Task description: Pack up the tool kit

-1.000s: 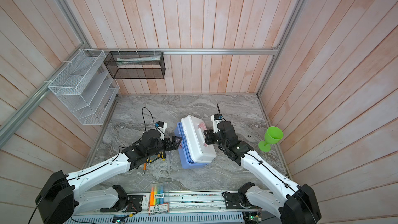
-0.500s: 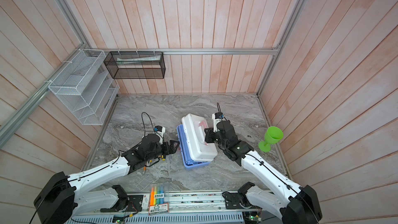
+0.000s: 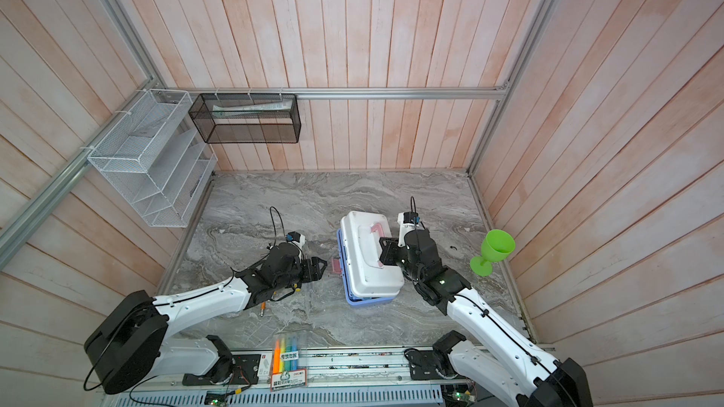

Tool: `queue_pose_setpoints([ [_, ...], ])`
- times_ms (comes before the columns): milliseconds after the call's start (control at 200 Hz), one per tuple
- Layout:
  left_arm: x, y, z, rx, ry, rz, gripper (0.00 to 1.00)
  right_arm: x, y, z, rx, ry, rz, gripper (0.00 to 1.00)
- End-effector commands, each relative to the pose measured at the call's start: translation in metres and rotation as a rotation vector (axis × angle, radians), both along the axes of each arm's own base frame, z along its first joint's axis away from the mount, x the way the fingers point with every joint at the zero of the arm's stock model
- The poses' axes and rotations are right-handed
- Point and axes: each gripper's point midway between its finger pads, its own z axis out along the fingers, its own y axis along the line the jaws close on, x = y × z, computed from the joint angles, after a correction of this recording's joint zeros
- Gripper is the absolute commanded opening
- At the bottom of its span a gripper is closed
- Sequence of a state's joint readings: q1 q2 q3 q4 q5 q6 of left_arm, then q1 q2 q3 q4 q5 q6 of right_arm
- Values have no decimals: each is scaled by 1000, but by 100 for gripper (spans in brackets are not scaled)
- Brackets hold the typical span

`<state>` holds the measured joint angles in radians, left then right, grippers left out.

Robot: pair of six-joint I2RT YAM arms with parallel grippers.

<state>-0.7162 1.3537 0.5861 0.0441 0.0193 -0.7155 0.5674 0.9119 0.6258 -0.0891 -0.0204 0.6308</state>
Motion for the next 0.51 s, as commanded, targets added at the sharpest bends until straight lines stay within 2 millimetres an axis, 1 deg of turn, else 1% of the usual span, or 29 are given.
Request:
queue_pose_setpoints([
  [0,12,-21,18,-75,-24,-34,84,7,7,34,112,-99,11,0],
  [185,14,-32,18,-103,-8,-55,84,8,7,31,120,-99,7,0],
  [345,15,-34,17,-111,-6,-59,84,9,6,27,120,-92,8,0],
  [500,15,-36,11,-98,13,-68,84,9,7,27,125,-91,13,0],
])
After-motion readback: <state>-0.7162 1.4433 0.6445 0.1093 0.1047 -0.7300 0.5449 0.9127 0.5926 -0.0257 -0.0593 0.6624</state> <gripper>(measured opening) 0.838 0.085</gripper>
